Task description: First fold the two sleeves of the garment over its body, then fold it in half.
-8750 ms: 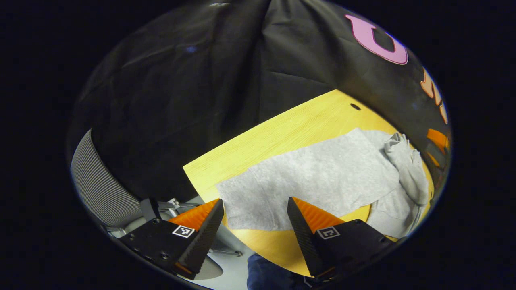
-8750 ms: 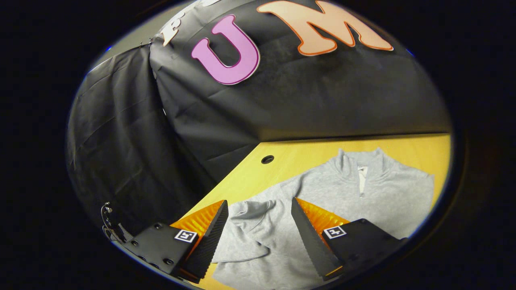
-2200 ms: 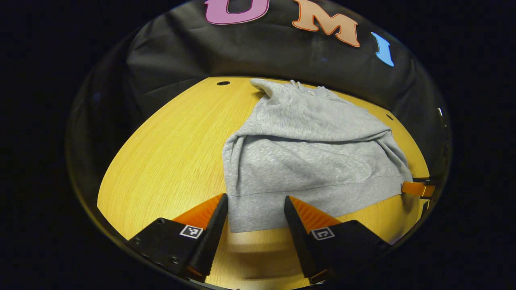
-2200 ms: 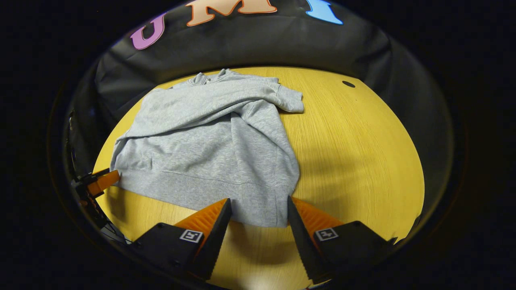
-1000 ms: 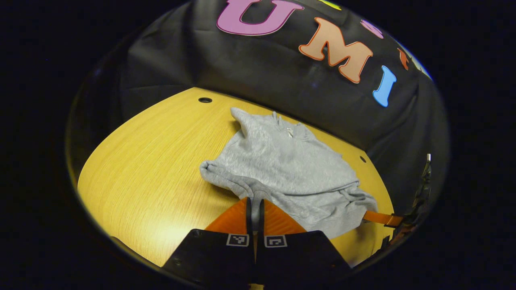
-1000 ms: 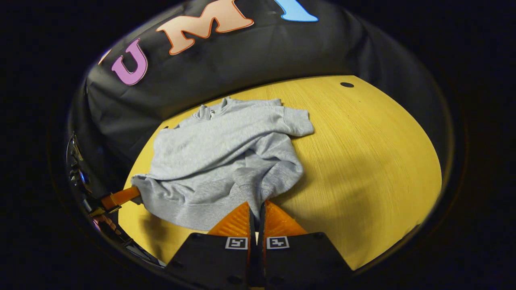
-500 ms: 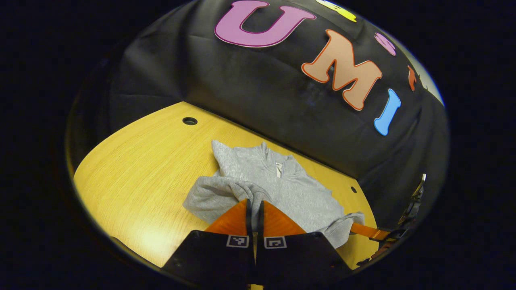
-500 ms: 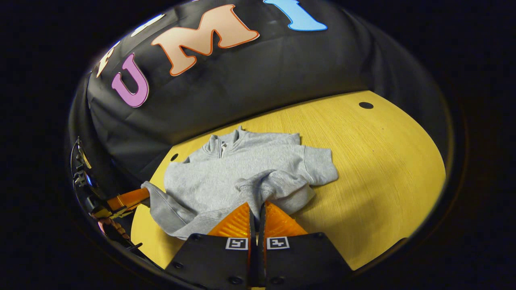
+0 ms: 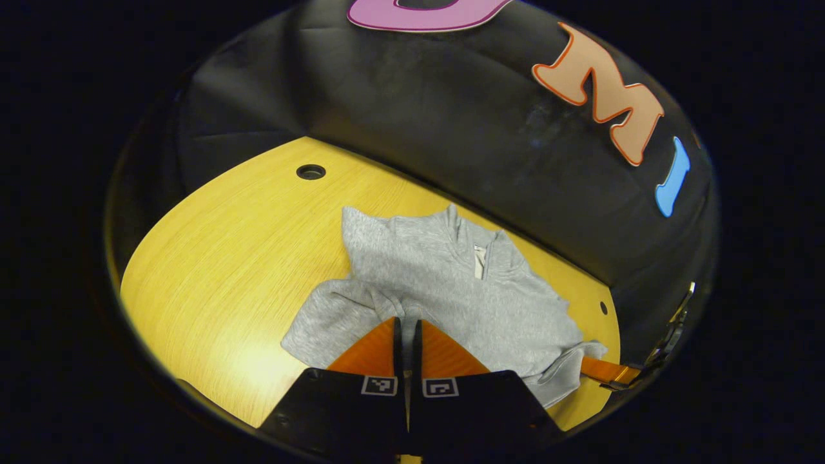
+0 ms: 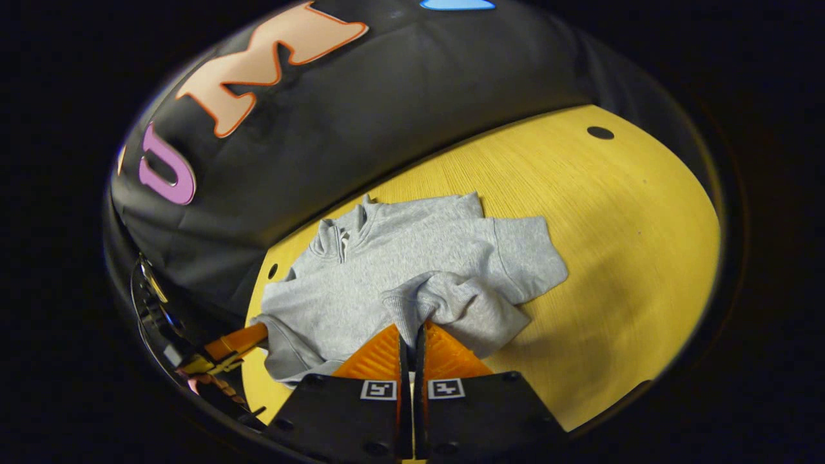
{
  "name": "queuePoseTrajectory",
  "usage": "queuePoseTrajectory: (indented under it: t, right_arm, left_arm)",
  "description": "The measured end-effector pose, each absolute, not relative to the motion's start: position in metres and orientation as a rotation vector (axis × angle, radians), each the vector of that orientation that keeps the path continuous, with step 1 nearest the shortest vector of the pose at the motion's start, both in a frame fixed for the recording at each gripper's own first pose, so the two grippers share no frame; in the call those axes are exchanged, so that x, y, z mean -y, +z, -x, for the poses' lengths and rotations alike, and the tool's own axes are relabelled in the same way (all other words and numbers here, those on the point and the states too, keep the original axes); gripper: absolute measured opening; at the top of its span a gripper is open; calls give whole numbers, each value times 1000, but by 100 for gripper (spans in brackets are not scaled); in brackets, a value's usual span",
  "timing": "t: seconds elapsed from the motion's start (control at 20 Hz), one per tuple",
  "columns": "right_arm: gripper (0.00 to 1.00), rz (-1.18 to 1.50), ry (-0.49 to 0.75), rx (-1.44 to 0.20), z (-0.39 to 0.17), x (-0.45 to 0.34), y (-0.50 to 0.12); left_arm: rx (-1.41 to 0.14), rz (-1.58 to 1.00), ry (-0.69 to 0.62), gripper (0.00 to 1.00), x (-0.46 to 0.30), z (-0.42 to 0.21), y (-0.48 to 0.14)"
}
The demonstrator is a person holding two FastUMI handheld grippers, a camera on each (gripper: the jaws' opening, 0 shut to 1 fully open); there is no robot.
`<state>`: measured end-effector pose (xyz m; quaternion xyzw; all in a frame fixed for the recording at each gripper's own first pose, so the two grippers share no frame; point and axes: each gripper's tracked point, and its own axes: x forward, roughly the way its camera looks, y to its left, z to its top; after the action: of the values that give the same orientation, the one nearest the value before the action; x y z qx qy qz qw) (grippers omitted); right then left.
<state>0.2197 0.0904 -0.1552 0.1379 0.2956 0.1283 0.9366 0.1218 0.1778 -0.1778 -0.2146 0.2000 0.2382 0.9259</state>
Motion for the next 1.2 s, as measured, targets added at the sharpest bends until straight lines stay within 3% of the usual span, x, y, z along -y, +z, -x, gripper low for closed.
queuePoseTrajectory:
  t: [0.15, 0.25, 0.3, 0.35, 0.4, 0.45, 0.5, 0.55, 0.7, 0.75, 0.8, 0.85, 0.9, 1.0, 1.05, 1.2]
  right_arm:
    - [5, -254, 285, -601, -222, -91, -153]
    - [18, -280, 303, -612, -224, -98, -148]
    - [25, -304, 309, -611, -225, -101, -143]
    - [36, -330, 319, -600, -230, -107, -137]
    - [67, -348, 324, -580, -236, -112, -131]
    - [88, -352, 325, -563, -244, -117, -132]
    - [84, -351, 324, -554, -244, -115, -127]
    - [92, -348, 325, -551, -246, -117, -124]
    - [98, -333, 334, -507, -254, -123, -119]
    - [92, -326, 337, -492, -255, -125, -117]
    - [98, -319, 340, -480, -255, -126, -114]
    - [92, -311, 342, -465, -257, -127, -110]
    - [97, -305, 345, -443, -258, -127, -105]
    - [92, -280, 337, -402, -259, -123, -94]
    - [97, -268, 329, -379, -259, -121, -88]
    - [98, -220, 322, -306, -251, -116, -67]
  left_arm:
    - [-440, 365, 503, 4, -183, -129, -176]
    - [-461, 334, 508, 10, -184, -131, -172]
    - [-468, 326, 514, 18, -186, -131, -170]
    - [-469, 323, 516, 23, -189, -133, -168]
    - [-456, 316, 525, 42, -192, -138, -168]
    - [-448, 317, 543, 61, -197, -139, -166]
    - [-446, 325, 562, 81, -201, -138, -165]
    - [-441, 341, 571, 91, -203, -138, -164]
    - [-423, 346, 587, 94, -206, -141, -162]
    - [-421, 341, 588, 94, -207, -142, -161]
    - [-412, 336, 591, 94, -209, -143, -158]
    - [-398, 332, 595, 94, -209, -145, -154]
    - [-368, 321, 600, 94, -211, -145, -144]
    - [-275, 295, 589, 95, -214, -150, -115]
    - [-229, 276, 580, 95, -215, -152, -98]
    - [-156, 165, 573, 95, -218, -146, -60]
